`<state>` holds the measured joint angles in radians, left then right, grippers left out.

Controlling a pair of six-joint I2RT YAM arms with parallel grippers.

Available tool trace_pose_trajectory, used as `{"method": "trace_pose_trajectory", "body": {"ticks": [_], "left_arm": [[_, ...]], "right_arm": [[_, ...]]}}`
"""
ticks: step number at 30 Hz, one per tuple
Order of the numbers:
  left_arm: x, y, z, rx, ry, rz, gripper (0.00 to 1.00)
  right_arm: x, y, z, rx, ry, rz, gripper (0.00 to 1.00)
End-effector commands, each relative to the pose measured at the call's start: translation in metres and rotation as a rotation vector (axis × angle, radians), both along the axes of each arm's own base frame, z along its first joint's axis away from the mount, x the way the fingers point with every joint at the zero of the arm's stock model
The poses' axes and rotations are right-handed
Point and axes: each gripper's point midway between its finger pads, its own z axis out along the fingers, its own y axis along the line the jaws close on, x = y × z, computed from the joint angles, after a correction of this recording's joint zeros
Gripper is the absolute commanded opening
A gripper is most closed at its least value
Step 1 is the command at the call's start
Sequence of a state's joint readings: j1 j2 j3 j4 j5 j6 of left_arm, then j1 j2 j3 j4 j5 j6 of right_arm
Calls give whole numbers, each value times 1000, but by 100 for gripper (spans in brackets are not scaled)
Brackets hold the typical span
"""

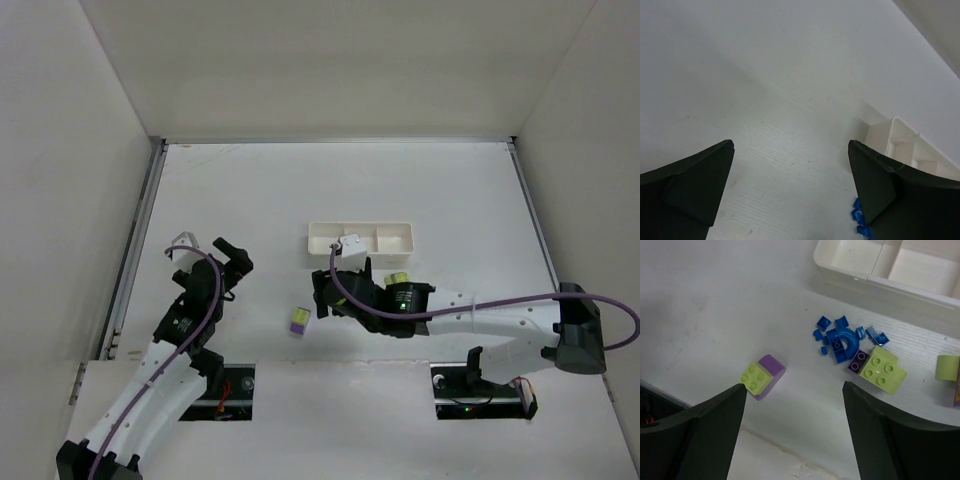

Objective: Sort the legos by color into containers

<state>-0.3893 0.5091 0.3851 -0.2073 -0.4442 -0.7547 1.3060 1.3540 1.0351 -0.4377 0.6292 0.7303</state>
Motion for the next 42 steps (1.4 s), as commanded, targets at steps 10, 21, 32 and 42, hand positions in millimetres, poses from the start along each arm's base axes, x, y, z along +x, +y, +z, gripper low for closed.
{"method": "trace_pose_trajectory", "body": {"ticks": [10, 21, 32, 42], "left_arm": [[15, 11, 23, -100, -205, 116, 100], [23, -6, 30, -109, -243, 53, 64], [19, 6, -2, -51, -156, 77, 42], [18, -4, -3, -78, -170, 27, 49]], "right_arm": [[-10, 28, 6, 120, 1, -31, 18], [-17, 67, -39, -16, 101, -33, 78], [-24, 80, -73, -38, 196, -71, 71], [-21, 81, -91, -61, 218, -91, 59]]}}
